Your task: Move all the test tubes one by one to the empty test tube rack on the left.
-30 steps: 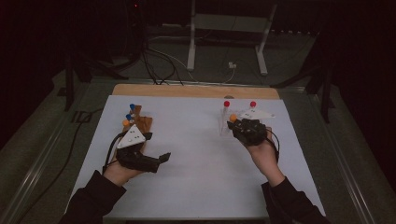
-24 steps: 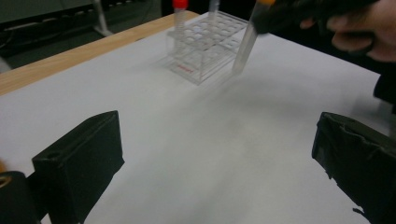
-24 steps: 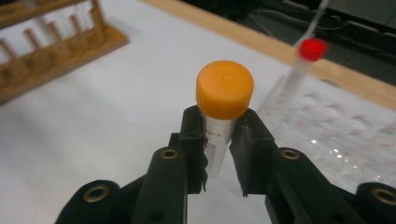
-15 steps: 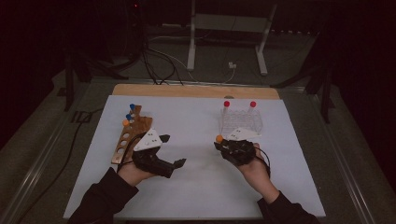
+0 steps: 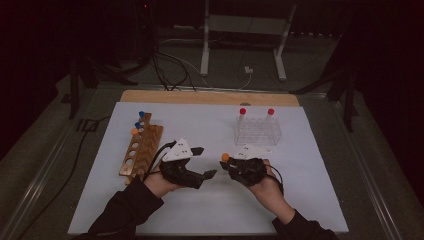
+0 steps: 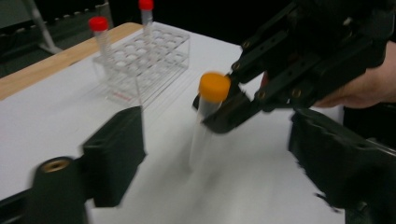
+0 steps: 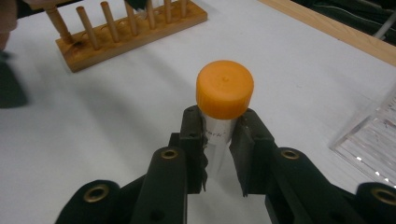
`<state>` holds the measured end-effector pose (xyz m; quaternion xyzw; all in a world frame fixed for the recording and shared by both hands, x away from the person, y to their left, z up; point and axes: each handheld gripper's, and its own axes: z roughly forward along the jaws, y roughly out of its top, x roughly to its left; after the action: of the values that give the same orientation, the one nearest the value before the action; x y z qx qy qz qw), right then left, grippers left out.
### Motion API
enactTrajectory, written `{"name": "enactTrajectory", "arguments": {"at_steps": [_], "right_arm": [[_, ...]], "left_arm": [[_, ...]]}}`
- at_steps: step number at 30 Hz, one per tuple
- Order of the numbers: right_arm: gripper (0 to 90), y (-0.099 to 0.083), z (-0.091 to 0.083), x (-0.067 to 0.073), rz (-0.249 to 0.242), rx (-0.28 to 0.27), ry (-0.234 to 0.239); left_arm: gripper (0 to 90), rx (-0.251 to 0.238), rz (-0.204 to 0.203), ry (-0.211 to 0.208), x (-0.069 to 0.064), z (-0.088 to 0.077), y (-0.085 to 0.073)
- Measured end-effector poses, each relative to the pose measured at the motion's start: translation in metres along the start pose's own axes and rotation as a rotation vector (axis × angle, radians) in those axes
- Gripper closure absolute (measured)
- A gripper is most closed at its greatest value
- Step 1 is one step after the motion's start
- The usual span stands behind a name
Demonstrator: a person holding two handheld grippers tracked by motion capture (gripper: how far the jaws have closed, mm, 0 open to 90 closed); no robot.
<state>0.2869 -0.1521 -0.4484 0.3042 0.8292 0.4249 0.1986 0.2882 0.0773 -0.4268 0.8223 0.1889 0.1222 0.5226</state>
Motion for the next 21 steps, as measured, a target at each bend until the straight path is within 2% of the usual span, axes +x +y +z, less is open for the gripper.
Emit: {"name": "enactTrajectory", "arguments": {"at_steps": [6,8,15,19,21], "right_arm": [[74.3,0.000,0.001,0.005,-0.020,0.001,0.016],[74.3,0.000,0.000,0.006,-0.019,0.000,0.021],[74.3,0.001,-0.001,0.008,-0.021,-0.005,0.023],[74.3,0.001,-0.001,0.007,-0.018,-0.003,0.021],[74.3,0.001,-0.001,0.006,-0.014,-0.002,0.019]], "left_arm": [[39.5,-0.005,0.017,-0.010,-0.005,0.014,0.007],[44.0,0.003,0.035,0.000,-0.006,0.018,0.009],[60.5,0.022,0.041,0.029,-0.003,0.030,0.013],[67.6,0.036,0.036,-0.001,-0.001,0.035,0.014],[70.6,0.040,0.040,0.004,-0.001,0.036,0.015]]}}
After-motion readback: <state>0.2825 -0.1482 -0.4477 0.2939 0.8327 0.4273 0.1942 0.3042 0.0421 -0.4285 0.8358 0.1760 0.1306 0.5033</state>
